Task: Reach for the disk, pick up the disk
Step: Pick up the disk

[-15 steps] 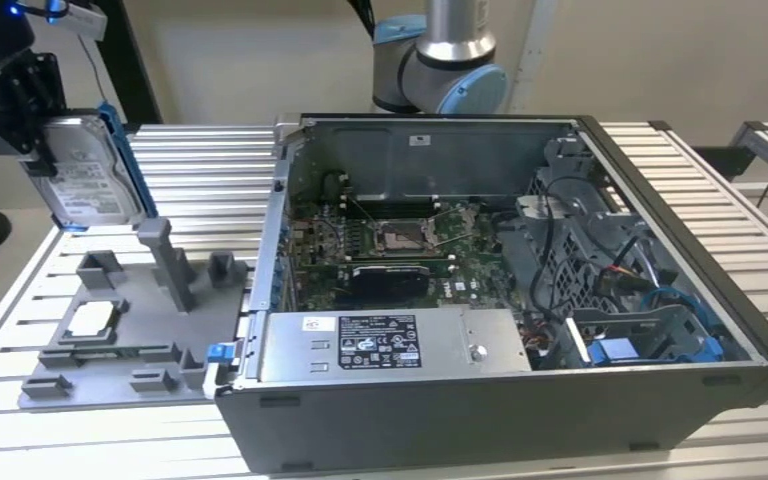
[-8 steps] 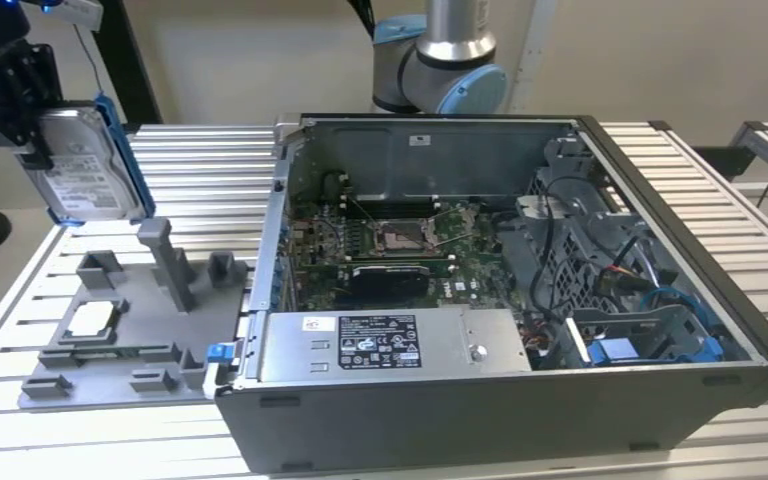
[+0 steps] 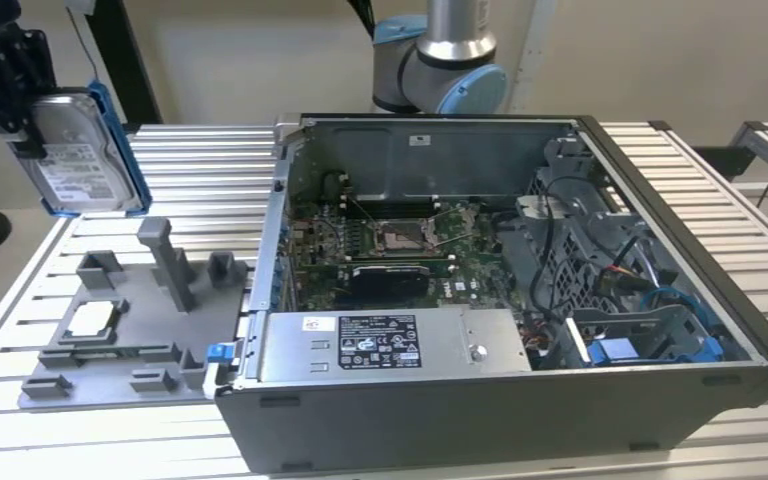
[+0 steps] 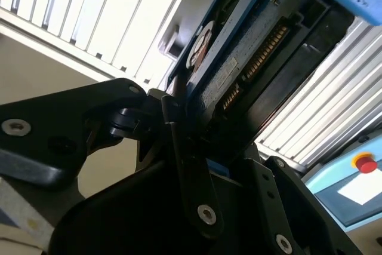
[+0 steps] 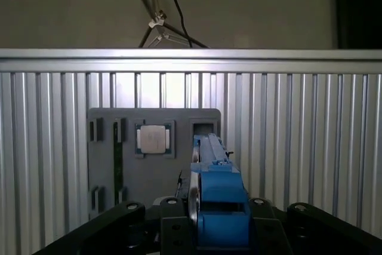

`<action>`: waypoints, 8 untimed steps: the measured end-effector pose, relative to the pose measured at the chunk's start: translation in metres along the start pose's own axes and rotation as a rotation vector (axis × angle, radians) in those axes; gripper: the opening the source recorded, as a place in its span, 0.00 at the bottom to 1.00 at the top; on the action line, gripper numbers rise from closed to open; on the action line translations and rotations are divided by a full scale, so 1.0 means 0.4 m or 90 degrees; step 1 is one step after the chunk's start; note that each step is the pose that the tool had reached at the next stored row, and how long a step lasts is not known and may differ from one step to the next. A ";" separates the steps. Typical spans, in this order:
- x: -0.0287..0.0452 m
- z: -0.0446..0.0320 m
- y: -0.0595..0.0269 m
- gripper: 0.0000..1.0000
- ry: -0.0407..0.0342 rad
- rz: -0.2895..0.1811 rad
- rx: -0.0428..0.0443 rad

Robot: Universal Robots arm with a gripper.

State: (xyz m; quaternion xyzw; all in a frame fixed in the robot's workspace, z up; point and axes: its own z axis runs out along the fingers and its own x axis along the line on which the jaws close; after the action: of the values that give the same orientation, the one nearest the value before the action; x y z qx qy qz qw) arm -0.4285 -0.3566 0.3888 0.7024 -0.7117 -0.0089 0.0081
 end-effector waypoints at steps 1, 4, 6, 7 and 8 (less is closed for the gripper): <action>0.000 -0.006 0.000 0.00 0.0000 0.000 0.0000; 0.000 -0.025 0.000 0.00 0.0000 0.000 0.0000; 0.000 -0.034 0.001 0.00 0.0000 0.000 0.0000; 0.000 -0.039 0.001 0.00 0.0000 0.000 0.0000; 0.000 -0.044 0.001 0.00 0.0000 0.000 0.0000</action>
State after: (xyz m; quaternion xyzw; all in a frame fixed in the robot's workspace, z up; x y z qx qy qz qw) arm -0.4284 -0.3567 0.4064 0.7025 -0.7116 -0.0089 0.0080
